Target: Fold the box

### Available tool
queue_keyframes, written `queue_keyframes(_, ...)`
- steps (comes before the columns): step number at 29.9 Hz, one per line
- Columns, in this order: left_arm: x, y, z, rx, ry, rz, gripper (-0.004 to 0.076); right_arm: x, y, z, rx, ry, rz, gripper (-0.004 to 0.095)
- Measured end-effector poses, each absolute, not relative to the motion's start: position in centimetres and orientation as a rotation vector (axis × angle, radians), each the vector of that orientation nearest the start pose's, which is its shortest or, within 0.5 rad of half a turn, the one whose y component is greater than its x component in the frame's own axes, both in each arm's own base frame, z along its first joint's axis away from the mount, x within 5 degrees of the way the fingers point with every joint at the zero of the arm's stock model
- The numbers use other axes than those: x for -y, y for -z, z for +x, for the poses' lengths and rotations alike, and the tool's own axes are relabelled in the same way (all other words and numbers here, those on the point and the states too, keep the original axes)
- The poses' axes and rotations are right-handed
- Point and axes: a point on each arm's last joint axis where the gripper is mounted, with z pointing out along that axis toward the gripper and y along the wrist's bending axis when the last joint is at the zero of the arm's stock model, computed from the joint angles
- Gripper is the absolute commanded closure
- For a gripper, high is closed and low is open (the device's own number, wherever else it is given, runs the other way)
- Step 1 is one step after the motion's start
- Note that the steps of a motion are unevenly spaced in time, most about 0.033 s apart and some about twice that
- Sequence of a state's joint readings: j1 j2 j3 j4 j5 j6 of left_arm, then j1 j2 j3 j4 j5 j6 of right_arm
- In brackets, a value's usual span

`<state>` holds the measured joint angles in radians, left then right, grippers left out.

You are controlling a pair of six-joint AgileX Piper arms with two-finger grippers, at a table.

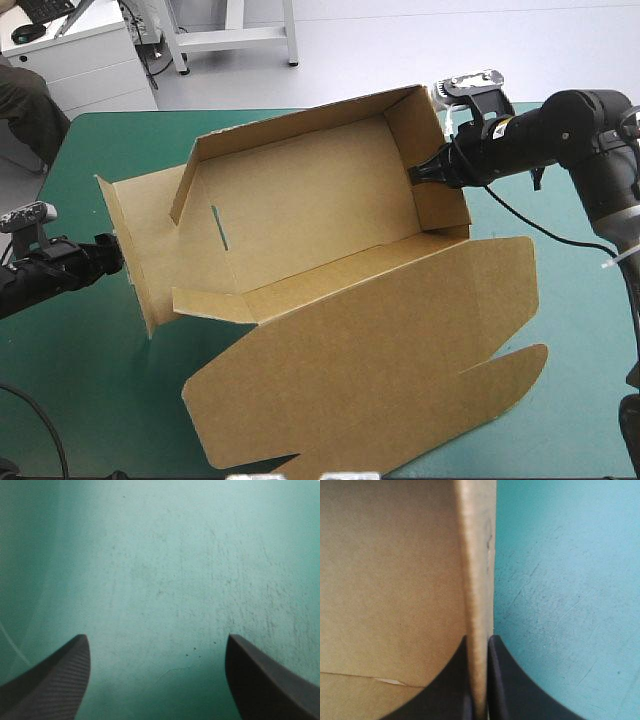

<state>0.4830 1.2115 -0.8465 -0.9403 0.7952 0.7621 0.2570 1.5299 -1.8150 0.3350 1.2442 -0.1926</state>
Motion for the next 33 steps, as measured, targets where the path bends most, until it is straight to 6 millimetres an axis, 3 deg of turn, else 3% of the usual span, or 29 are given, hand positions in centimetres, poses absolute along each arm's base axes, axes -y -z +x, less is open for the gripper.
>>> queue_keyframes(7, -4.7, -30.4, 23.3, -2.203, 0.621, -0.167, 0.0129, -9.6, -44.8, 30.2, -2.377, -0.502, -0.489, 0.0928)
queue_keyframes(18, 1.1, -32.0, 24.0, -2.068, 0.913, 0.079, 0.0129, -7.4, -43.2, 32.6, -2.415, -0.465, -0.429, 0.0928)
queue_keyframes(33, 2.8, -34.9, 23.4, -1.777, 1.274, 0.127, 0.0131, -7.9, -42.9, 33.1, -2.424, -0.438, -0.332, 0.0924)
